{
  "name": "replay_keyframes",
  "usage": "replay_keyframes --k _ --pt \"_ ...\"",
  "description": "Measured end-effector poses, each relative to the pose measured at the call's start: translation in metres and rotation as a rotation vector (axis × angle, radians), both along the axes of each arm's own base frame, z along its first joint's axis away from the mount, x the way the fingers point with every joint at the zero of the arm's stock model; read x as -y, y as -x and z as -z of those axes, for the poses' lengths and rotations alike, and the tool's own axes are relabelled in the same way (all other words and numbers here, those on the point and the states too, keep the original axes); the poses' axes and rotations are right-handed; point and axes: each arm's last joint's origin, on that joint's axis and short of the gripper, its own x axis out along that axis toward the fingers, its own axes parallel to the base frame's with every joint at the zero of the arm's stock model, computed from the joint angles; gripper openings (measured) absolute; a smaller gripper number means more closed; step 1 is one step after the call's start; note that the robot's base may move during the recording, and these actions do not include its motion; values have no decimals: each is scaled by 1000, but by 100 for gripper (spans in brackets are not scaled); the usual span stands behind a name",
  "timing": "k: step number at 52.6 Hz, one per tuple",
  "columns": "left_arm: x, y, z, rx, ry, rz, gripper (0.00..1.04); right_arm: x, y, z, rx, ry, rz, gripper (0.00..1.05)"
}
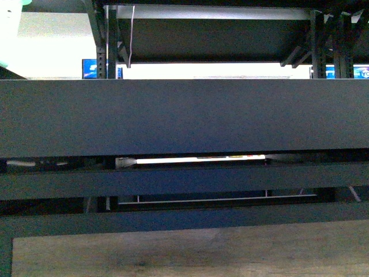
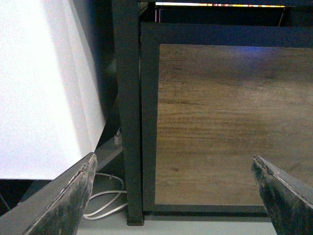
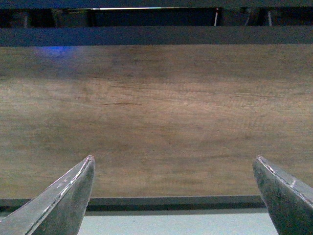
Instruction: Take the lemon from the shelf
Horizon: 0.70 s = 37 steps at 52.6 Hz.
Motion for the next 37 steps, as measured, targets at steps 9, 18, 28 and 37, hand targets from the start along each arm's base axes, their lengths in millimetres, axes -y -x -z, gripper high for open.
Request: replay_keyframes --k 9,18,28,37 --pt "0 0 0 0 0 0 97 0 0 0 -2 0 0 97" --pt "0 0 0 0 0 0 97 0 0 0 -2 0 0 97" --pt "0 0 0 0 0 0 97 0 0 0 -2 0 0 97" --pt "0 0 0 0 0 0 97 0 0 0 -2 0 0 97"
